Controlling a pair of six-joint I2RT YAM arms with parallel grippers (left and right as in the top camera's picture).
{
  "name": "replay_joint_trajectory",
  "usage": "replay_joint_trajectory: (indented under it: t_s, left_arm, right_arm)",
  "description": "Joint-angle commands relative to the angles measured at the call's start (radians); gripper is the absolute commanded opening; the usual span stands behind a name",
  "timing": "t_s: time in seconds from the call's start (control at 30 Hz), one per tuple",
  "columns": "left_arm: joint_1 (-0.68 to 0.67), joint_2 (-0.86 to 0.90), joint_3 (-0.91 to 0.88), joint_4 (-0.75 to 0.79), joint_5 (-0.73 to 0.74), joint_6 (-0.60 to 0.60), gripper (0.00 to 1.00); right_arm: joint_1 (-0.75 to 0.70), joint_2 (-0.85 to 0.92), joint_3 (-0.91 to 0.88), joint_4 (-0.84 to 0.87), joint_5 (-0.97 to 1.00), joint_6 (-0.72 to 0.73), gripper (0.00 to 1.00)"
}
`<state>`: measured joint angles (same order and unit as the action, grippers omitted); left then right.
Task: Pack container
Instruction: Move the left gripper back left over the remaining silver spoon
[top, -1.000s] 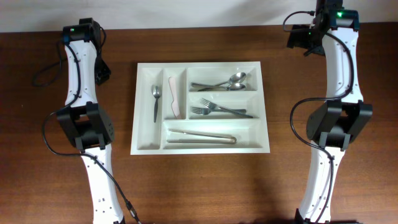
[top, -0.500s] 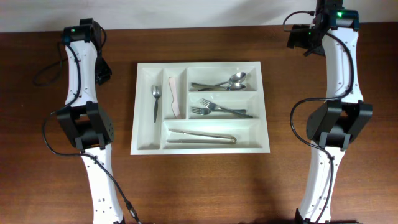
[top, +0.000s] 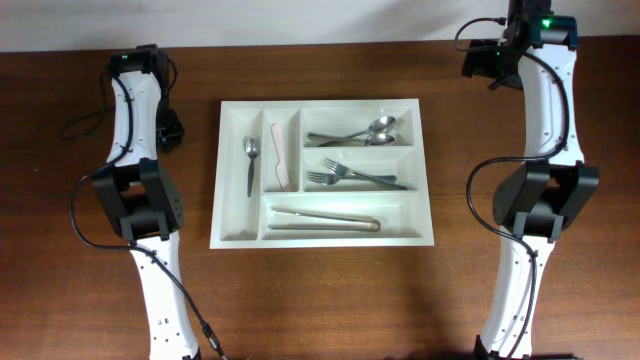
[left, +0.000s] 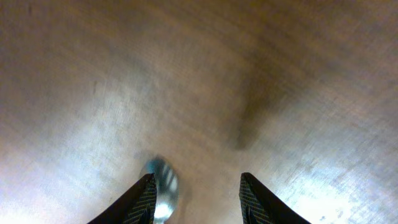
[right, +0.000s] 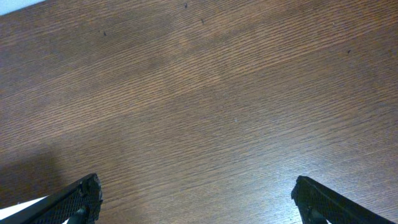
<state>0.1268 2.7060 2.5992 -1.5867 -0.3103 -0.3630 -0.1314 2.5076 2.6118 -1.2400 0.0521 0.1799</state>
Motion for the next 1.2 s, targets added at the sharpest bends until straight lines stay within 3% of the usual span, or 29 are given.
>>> replay_joint_trajectory:
  t_s: [0.0, 0.27, 0.63, 1.17]
  left_arm:
    - [0.005, -0.061, -0.004, -0.031, 0.005, -0.018, 0.46]
    - [0.005, -0.067, -0.004, -0.101, 0.005, -0.018, 0.45]
    - [0.008, -0.072, -0.005, -0.077, 0.007, -0.018, 0.46]
    - [0.061, -0.282, -0.005, -0.101, -0.002, 0.021, 0.46]
  right_arm:
    - [-0.001, 0.002, -0.004, 0.003, 0.009, 0.001, 0.99]
    - [-0.001, 0.002, -0.004, 0.003, 0.009, 0.001, 0.99]
    - [-0.001, 0.002, -0.004, 0.003, 0.009, 0.001, 0.99]
    - [-0.001, 0.002, -0.004, 0.003, 0.009, 0.001, 0.99]
